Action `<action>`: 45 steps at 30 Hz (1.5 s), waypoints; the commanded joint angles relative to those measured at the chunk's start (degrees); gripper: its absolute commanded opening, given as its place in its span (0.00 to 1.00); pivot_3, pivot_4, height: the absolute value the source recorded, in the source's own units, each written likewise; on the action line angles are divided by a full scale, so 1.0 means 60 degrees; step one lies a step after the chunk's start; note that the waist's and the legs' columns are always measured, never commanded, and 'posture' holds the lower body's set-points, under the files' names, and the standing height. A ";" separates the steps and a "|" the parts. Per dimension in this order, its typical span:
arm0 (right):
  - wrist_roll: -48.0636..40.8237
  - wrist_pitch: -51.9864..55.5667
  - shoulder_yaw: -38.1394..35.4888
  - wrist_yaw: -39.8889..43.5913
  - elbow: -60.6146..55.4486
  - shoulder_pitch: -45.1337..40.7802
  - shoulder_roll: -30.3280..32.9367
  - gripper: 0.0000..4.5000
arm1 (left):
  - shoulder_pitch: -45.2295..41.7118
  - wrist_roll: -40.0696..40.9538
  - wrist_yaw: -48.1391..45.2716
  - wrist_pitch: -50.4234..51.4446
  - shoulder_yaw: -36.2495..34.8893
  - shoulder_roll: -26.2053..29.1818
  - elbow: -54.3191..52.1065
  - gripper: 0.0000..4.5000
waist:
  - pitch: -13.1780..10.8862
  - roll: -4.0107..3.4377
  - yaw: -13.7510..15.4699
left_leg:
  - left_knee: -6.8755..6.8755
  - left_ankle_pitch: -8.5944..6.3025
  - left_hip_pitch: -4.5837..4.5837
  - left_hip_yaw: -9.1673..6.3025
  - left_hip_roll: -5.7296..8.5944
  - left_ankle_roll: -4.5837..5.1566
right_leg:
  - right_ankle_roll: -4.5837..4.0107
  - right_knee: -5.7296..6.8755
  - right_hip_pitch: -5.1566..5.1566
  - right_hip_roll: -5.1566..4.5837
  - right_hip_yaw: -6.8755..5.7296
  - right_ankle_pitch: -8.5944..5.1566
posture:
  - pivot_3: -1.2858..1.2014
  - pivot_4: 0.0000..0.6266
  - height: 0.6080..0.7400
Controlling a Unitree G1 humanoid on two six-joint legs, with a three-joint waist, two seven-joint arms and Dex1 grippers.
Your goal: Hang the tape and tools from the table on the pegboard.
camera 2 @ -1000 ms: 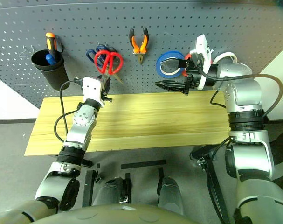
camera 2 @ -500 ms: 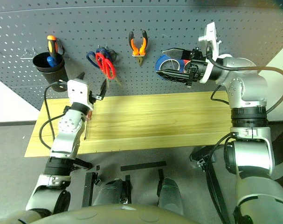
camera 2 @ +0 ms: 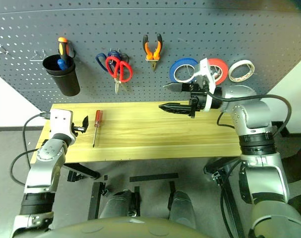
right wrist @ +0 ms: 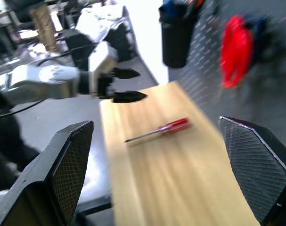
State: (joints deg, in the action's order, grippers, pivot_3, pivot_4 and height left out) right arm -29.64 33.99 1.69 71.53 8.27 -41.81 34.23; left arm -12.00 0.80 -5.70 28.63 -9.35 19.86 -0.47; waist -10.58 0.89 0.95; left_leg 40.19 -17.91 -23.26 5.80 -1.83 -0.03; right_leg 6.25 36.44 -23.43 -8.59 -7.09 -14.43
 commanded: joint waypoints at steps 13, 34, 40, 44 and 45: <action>0.0825 0.0576 0.0235 -0.0886 0.0708 -0.1148 0.0215 1.00 | -0.4565 0.0206 0.0622 0.2375 -0.0190 -0.0264 0.5049 0.94 | -0.0156 0.0023 -0.0045 | -0.0021 0.0000 -0.0003 -0.0001 0.0002 0.0000 | 0.0001 -0.0014 0.0000 0.0005 -0.0003 -0.0001 | 0.53 0.40 0.94; 0.2032 -0.0302 0.1279 -0.1213 0.1292 -0.1381 -0.0666 1.00 | -0.6702 0.0422 0.0449 0.1373 -0.0325 0.0084 0.9065 0.94 | -0.1389 0.0029 -0.0094 | -0.0015 -0.0001 -0.0035 0.0027 0.0002 0.0002 | 0.0000 0.0091 -0.0110 -0.0018 0.0016 -0.0002 | 0.51 0.63 0.94; 0.2248 -0.0757 0.1432 -0.1002 0.1600 -0.1540 -0.0851 1.00 | -0.6545 0.0573 0.0670 0.1828 -0.0505 -0.0051 0.8793 0.94 | -0.1450 0.0012 -0.0114 | -0.0014 0.0000 -0.0035 0.0032 0.0000 0.0002 | 0.0000 0.0101 -0.0120 -0.0020 0.0026 -0.0002 | 0.51 0.62 0.94; 0.2335 -0.0844 0.1468 -0.0851 0.1785 -0.1736 -0.0915 1.00 | -0.6271 0.0714 0.0921 0.2183 -0.0661 -0.0166 0.8310 0.86 | -0.1457 0.0013 -0.0119 | -0.0015 0.0000 -0.0035 0.0032 -0.0001 0.0002 | 0.0000 0.0104 -0.0127 -0.0020 0.0032 -0.0002 | 0.52 0.61 0.94; 0.2361 -0.0880 0.1462 -0.0835 0.1877 -0.1794 -0.0930 1.00 | -0.6187 0.0726 0.0959 0.2258 -0.0669 -0.0190 0.8178 0.81 | -0.1457 0.0014 -0.0121 | -0.0015 0.0000 -0.0035 0.0033 0.0000 0.0002 | 0.0000 0.0104 -0.0128 -0.0020 0.0034 -0.0002 | 0.52 0.61 0.94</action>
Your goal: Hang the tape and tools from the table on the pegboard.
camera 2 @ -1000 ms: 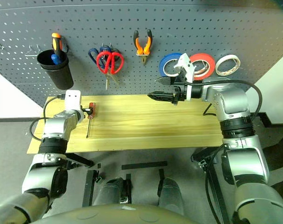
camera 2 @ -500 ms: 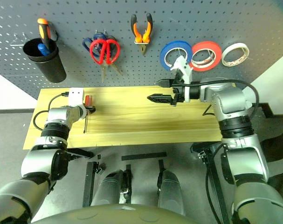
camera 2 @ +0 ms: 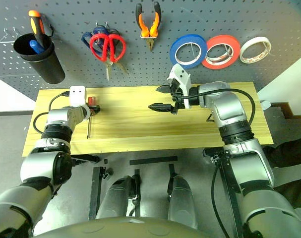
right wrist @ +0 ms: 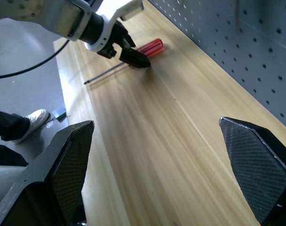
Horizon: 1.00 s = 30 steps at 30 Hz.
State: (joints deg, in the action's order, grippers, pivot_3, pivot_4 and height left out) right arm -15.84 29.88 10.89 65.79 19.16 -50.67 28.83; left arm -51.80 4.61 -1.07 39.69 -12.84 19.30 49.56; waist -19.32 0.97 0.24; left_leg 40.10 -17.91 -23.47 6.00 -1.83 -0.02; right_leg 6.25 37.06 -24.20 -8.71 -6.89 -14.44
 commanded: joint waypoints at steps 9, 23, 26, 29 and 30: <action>0.0309 -0.0963 -0.0033 0.0380 0.0573 -0.0517 -0.0220 1.00 | 0.0805 0.0339 0.0576 0.0771 -0.0389 -0.0195 -0.0829 0.20 | -0.0002 0.0001 -0.0117 | -0.0003 0.0000 0.0000 0.0001 -0.0004 0.0000 | 0.0000 0.0000 -0.0005 0.0001 0.0002 0.0000 | 0.52 0.60 0.94; -0.0719 -0.1013 -0.0818 0.1694 0.0150 -0.0526 -0.0084 1.00 | 0.3124 0.0688 -0.0776 0.2340 0.0595 0.0008 -0.6537 0.20 | 0.0000 0.0001 -0.0143 | -0.0012 0.0001 -0.0011 0.0001 -0.0005 -0.0002 | 0.0000 -0.0011 -0.0012 0.0002 0.0000 0.0000 | 0.53 0.46 0.94; -0.1273 -0.0567 -0.1253 0.1854 -0.0092 -0.0590 0.0036 1.00 | 0.4470 0.0790 -0.1276 0.2062 0.0883 0.0214 -0.9015 0.20 | 0.0003 0.0006 -0.0133 | -0.0014 0.0001 -0.0018 -0.0004 -0.0008 -0.0003 | 0.0000 -0.0014 -0.0020 -0.0002 0.0001 0.0000 | 0.53 0.42 0.94; -0.1606 -0.0466 -0.1603 0.1892 -0.0156 -0.0587 0.0066 1.00 | 0.5317 0.0665 -0.1543 0.1832 0.1082 0.0577 -1.0426 0.20 | 0.0015 0.0011 -0.0099 | -0.0010 0.0002 -0.0027 -0.0008 -0.0013 -0.0005 | 0.0000 -0.0017 -0.0020 -0.0003 -0.0002 0.0000 | 0.53 0.38 0.94; -0.1715 -0.0451 -0.1736 0.1888 -0.0221 -0.0561 0.0090 1.00 | 0.5645 0.0612 -0.1827 0.1391 0.1203 0.0818 -1.0880 0.20 | 0.0025 0.0012 -0.0082 | -0.0005 0.0003 -0.0031 -0.0004 -0.0014 -0.0006 | 0.0000 -0.0018 -0.0020 -0.0001 -0.0004 0.0000 | 0.53 0.37 0.94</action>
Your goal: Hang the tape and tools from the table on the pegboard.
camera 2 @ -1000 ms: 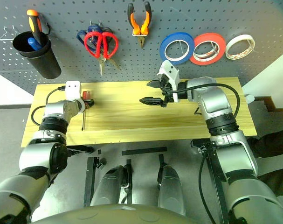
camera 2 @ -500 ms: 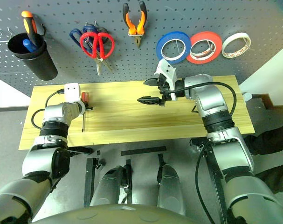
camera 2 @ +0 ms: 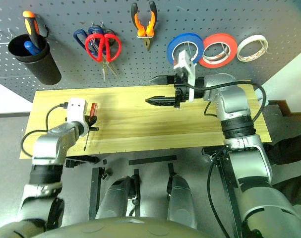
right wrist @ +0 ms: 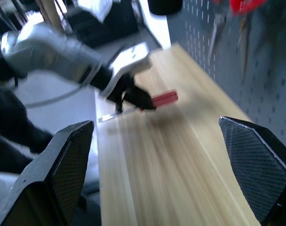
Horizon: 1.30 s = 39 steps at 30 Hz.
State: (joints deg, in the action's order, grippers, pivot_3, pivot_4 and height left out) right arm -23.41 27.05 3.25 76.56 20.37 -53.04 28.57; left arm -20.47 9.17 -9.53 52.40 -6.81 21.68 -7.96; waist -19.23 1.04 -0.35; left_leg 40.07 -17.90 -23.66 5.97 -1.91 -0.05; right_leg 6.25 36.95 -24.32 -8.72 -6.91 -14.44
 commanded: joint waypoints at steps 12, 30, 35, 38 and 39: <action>-0.1847 0.0708 -0.1575 -0.0386 -0.1675 -0.0100 0.0353 1.00 | 0.0657 0.0893 -0.0848 -0.2789 -0.1285 0.0228 -0.3021 0.20 | 0.0319 0.0030 0.0213 | 0.0007 0.0000 -0.0056 0.0000 0.0008 0.0000 | 0.0001 -0.0030 -0.0012 -0.0002 -0.0029 0.0001 | 0.55 0.25 0.94; -0.2000 0.0429 -0.1637 -0.0261 -0.1611 -0.0712 0.0623 1.00 | -0.1513 0.1307 -0.1020 -0.4379 -0.1606 0.0730 -0.3265 0.20 | 0.1068 0.0069 0.0202 | 0.0002 0.0001 -0.0067 -0.0005 0.0012 0.0000 | 0.0001 -0.0051 -0.0012 0.0014 -0.0044 0.0002 | 0.56 0.14 0.94; -0.1942 0.0310 -0.1619 -0.0262 -0.1498 -0.0771 0.0611 1.00 | -0.1974 0.1499 -0.0862 -0.4785 -0.1643 0.0531 -0.3186 0.20 | 0.1244 0.0076 0.0206 | 0.0005 0.0002 -0.0062 -0.0005 0.0012 -0.0001 | 0.0001 -0.0050 -0.0007 0.0016 -0.0043 0.0002 | 0.56 0.14 0.94; -0.1937 0.0271 -0.1622 -0.0276 -0.1446 -0.0785 0.0613 1.00 | -0.2534 0.1537 -0.0635 -0.4943 -0.1826 0.0508 -0.2876 0.20 | 0.1279 0.0096 0.0226 | 0.0009 0.0002 -0.0061 -0.0007 0.0012 -0.0002 | 0.0000 -0.0048 -0.0003 0.0016 -0.0043 0.0002 | 0.56 0.14 0.94; -0.1936 0.0263 -0.1623 -0.0279 -0.1430 -0.0787 0.0614 1.00 | -0.2755 0.1515 -0.0559 -0.5001 -0.1902 0.0555 -0.2711 0.20 | 0.1285 0.0097 0.0234 | 0.0010 0.0002 -0.0061 -0.0008 0.0012 -0.0002 | 0.0000 -0.0047 -0.0003 0.0017 -0.0043 0.0002 | 0.56 0.13 0.94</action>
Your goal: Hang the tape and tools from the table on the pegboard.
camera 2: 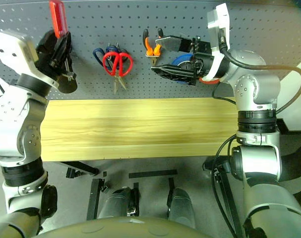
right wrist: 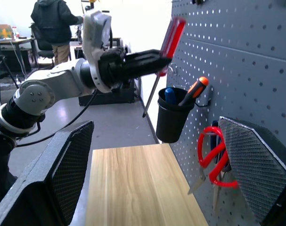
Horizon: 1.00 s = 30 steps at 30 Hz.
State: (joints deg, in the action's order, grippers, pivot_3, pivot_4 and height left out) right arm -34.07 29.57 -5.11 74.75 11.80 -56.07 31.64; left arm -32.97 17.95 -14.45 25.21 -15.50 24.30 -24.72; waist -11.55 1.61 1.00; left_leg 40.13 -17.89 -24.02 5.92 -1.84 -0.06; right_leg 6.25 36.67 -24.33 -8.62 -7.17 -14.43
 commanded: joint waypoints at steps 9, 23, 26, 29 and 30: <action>-0.0085 -0.0224 -0.0172 -0.0093 0.0055 -0.0278 0.0064 1.00 | -0.2356 -0.0299 0.0169 -0.1998 -0.0792 0.0856 0.2551 0.20 | 0.0028 -0.0006 -0.0026 | 0.0000 0.0000 0.0002 0.0002 0.0001 0.0000 | 0.0000 0.0002 0.0000 0.0003 0.0000 0.0000 | 0.55 0.14 0.94; 0.0075 -0.0220 -0.0086 -0.0439 -0.0092 -0.0098 0.0127 1.00 | -0.1839 -0.0817 -0.0427 -0.4688 -0.0674 0.0869 0.6252 0.20 | 0.0034 -0.0006 -0.0027 | 0.0000 0.0001 0.0007 0.0002 0.0004 0.0000 | 0.0000 0.0011 0.0000 0.0002 -0.0001 0.0000 | 0.55 0.17 0.94; 0.0087 -0.0217 -0.0098 -0.0513 -0.0150 -0.0045 0.0173 1.00 | -0.1680 -0.1219 0.0014 -0.4966 -0.0722 0.0953 0.6660 0.20 | 0.0034 -0.0006 -0.0039 | 0.0002 0.0001 0.0007 0.0003 0.0005 -0.0001 | 0.0000 0.0011 0.0000 0.0001 -0.0001 0.0000 | 0.55 0.17 0.94; 0.0073 -0.0209 -0.0124 -0.0523 -0.0178 -0.0012 0.0248 1.00 | -0.1581 -0.1154 0.0085 -0.5145 -0.0793 0.0906 0.6742 0.43 | 0.0034 -0.0006 -0.0043 | 0.0002 0.0000 0.0007 0.0002 0.0004 0.0000 | 0.0000 0.0013 0.0000 0.0001 -0.0001 0.0000 | 0.55 0.18 0.94; 0.0069 -0.0209 -0.0126 -0.0525 -0.0175 -0.0005 0.0273 1.00 | -0.1578 -0.1059 0.0036 -0.5195 -0.0806 0.0872 0.6701 0.50 | 0.0034 -0.0006 -0.0043 | 0.0002 0.0000 0.0007 0.0002 0.0005 0.0000 | 0.0000 0.0013 0.0000 0.0001 -0.0001 0.0000 | 0.55 0.18 0.94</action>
State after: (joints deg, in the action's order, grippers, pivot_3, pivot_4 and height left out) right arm -33.30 28.56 -4.93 71.72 13.03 -55.80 32.45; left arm -42.27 11.24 -14.43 -3.96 -19.28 28.64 17.39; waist -11.35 1.58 0.74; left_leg 40.14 -17.88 -23.98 5.94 -1.81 -0.07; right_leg 6.25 36.74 -24.34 -8.61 -7.17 -14.43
